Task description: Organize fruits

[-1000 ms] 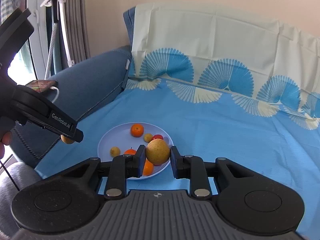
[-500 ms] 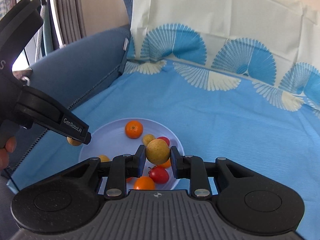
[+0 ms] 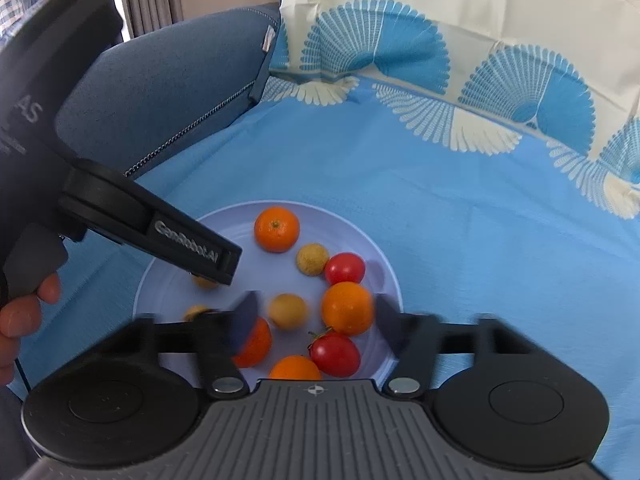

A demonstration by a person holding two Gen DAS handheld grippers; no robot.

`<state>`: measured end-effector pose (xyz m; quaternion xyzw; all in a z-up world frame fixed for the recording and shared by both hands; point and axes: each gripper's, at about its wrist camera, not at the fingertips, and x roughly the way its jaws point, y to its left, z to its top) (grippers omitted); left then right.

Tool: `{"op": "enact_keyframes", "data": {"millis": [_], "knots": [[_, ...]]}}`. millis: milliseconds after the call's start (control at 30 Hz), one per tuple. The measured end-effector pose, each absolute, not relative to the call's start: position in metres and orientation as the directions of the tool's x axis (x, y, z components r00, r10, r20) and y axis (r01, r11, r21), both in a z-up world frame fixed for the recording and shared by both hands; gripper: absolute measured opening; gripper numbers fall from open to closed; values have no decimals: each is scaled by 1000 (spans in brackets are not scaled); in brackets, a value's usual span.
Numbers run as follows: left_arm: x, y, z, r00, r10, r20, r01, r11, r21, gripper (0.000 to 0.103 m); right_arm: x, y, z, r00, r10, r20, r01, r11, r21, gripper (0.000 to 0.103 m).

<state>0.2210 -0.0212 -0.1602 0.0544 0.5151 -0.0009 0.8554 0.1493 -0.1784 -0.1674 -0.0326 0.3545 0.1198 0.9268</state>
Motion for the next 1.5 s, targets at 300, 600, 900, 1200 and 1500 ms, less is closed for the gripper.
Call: {"op": "enact_keyframes", "data": {"millis": [300, 600, 900, 1200, 1500], "knots": [[163, -17, -124, 467, 59, -882, 48, 995, 92, 102, 96, -199, -132, 739, 152, -656, -168, 985, 39, 94], [80, -21, -95, 497, 51, -866, 62, 994, 94, 102, 10, -204, -98, 833, 81, -547, -73, 997, 36, 101], [38, -20, -78, 558, 59, -827, 54, 993, 107, 102, -39, -201, -87, 860, 54, -507, -60, 998, 5, 102], [22, -24, -67, 594, 49, -803, 66, 992, 110, 102, -58, -205, -75, 881, 45, -471, -52, 999, -1, 102], [15, -28, -59, 630, 36, -776, 72, 992, 105, 103, -63, -203, -70, 887, 49, -459, -61, 998, -10, 102]]}}
